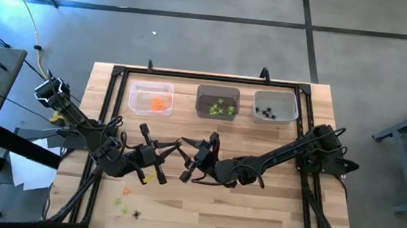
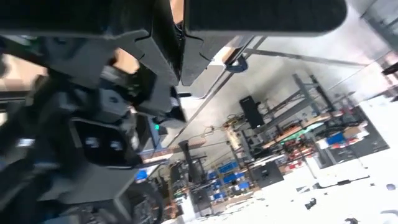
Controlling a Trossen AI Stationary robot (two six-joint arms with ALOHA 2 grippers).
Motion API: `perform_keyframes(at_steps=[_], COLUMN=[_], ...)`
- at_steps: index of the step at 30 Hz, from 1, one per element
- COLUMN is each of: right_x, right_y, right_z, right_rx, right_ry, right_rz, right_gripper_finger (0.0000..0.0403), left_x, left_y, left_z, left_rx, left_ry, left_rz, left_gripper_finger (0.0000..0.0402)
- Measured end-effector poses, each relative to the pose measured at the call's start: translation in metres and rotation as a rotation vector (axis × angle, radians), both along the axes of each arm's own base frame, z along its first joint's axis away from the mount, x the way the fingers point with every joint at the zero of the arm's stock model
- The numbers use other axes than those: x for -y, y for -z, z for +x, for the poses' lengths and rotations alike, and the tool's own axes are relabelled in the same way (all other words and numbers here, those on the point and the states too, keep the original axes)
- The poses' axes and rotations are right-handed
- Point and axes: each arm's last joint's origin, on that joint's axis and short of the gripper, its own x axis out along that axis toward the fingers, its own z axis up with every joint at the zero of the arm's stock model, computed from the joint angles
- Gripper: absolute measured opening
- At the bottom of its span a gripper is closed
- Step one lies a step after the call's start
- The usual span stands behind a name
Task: Sort Halloween decoration
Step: Put the black spider toy into the white bin
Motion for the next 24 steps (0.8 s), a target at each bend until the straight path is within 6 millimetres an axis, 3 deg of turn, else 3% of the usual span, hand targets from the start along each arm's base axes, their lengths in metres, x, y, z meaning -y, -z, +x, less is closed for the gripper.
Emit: perform_keyframes(at_steps=[8,24], right_x=[0.001,0.015], right_y=[0.000,-0.003], right_z=[0.000,0.003], right_rx=[0.007,0.009], right_ry=[0.002,0.126], right_rz=[0.005,-0.015], right_gripper_finger=[0.0147,0.0147], left_x=[-0.006,-0.012], left_y=[0.000,0.004], left_z=[0.003,0.009], left_rx=[0.014,0.023], left_ry=[-0.058,-0.001], left_rz=[-0.023,-0.094], left_gripper_finger=[0.0000,0.0000])
